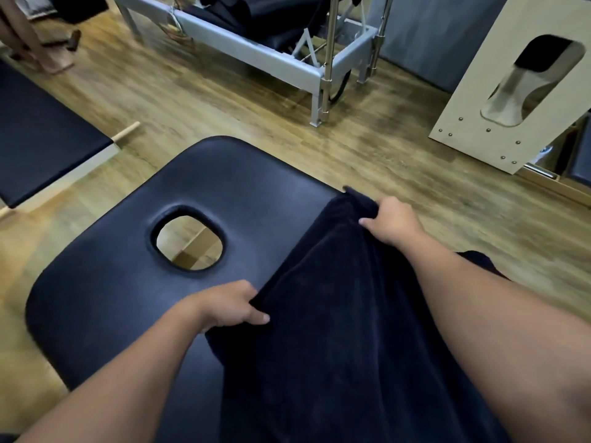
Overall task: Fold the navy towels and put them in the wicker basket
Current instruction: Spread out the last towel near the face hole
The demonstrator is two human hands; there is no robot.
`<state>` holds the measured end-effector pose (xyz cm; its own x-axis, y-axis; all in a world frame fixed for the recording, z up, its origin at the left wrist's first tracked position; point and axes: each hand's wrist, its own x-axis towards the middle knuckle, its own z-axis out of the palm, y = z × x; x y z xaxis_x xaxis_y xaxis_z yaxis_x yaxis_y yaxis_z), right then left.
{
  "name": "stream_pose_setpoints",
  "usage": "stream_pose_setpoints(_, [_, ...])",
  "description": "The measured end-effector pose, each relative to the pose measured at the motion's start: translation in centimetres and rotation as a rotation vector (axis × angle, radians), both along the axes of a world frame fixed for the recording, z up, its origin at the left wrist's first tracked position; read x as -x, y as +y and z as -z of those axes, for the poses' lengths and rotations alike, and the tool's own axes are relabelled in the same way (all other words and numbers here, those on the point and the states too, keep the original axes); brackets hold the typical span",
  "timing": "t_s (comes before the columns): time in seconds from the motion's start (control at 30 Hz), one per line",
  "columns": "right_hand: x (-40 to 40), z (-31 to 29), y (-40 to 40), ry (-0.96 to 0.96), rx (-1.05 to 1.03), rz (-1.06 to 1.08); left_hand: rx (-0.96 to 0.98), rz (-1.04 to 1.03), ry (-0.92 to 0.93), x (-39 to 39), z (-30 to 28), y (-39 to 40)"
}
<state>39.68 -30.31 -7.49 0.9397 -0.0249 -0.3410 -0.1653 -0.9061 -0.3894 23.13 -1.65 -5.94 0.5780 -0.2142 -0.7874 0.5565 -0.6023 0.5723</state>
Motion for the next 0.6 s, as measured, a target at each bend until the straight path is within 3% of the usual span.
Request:
stream_pose_setpoints(0.13, [-0.4,-0.5,0.5,0.122,0.063,-0.045,0.007,-0.046,0.007,1.8,0.0,2.1])
stream_pose_setpoints(0.23, [-0.7,0.0,1.0,-0.029,0.041,0.041,-0.006,0.013,0.082,3.1,-0.2,3.8])
stream_pose_setpoints(0.3, [0.0,0.6,2.0,-0.054,0.139,0.020,-0.109,0.061,0.112,3.6,0.0,4.6])
stream_pose_setpoints(0.47, [1.2,-0.3,4.4,0.051,0.221,0.071,-0.233,0.017,-0.041,5.0,1.2,4.7])
stream_pose_setpoints(0.53, [1.1,-1.1,5.3,0.019,0.137,0.037,-0.279,0.089,-0.067,5.4,0.8,4.5])
stream_pose_setpoints(0.6, [0.9,-1.5,6.5,-0.088,-0.110,0.011,-0.367,0.133,-0.057,5.8,0.3,5.2])
